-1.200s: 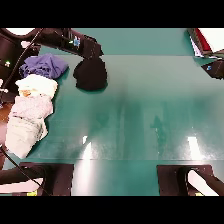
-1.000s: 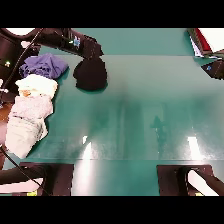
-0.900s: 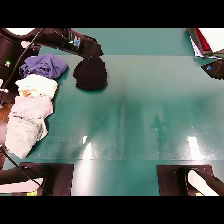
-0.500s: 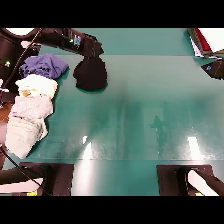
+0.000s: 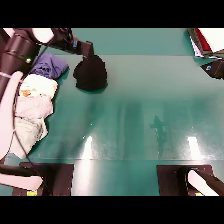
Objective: Fold the shirts.
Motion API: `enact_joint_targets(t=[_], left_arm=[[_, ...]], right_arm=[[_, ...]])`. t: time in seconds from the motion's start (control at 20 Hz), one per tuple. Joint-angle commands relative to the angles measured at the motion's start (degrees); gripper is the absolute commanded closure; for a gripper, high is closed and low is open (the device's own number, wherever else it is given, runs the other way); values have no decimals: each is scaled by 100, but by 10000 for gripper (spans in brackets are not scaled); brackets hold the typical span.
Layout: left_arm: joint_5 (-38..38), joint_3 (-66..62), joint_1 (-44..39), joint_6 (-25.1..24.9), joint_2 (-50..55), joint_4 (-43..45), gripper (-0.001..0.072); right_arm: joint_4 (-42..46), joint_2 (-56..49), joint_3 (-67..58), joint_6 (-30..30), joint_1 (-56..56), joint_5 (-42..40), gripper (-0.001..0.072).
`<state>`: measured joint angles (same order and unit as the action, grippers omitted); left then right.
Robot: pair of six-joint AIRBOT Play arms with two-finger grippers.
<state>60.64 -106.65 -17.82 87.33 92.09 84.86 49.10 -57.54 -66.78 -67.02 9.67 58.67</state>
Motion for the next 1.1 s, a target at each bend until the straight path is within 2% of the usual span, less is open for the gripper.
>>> enact_joint_targets(t=[0.0,0.15,0.4,0.45,0.5,0.6,0.8,0.9,1.05], left_arm=[[55,0,638,332,881,-68,76],[81,0,1001,319,1521,-693,76],[-157,0,946,225,2028,-1165,78],[-229,0,946,225,2039,-1220,101],[-256,-2,946,225,2033,-1228,230],[-192,-33,946,221,2033,-1231,689],[140,-61,946,197,1657,-1370,685],[63,-61,946,-146,940,-1499,685],[485,-61,946,-1226,-485,-2798,685]], right_arm=[[0,0,0,-2,-4,46,691],[0,0,2,-2,-4,39,691],[-2,-2,2,-2,-4,26,691],[-4,0,0,-2,-4,24,691],[-4,0,0,-2,-4,24,692],[-4,0,0,-2,-4,24,691],[-7,229,-2,-2,-4,-138,692],[-2,592,-2,-2,-2,-514,691],[-2,1189,-2,-2,-2,-1132,691]])
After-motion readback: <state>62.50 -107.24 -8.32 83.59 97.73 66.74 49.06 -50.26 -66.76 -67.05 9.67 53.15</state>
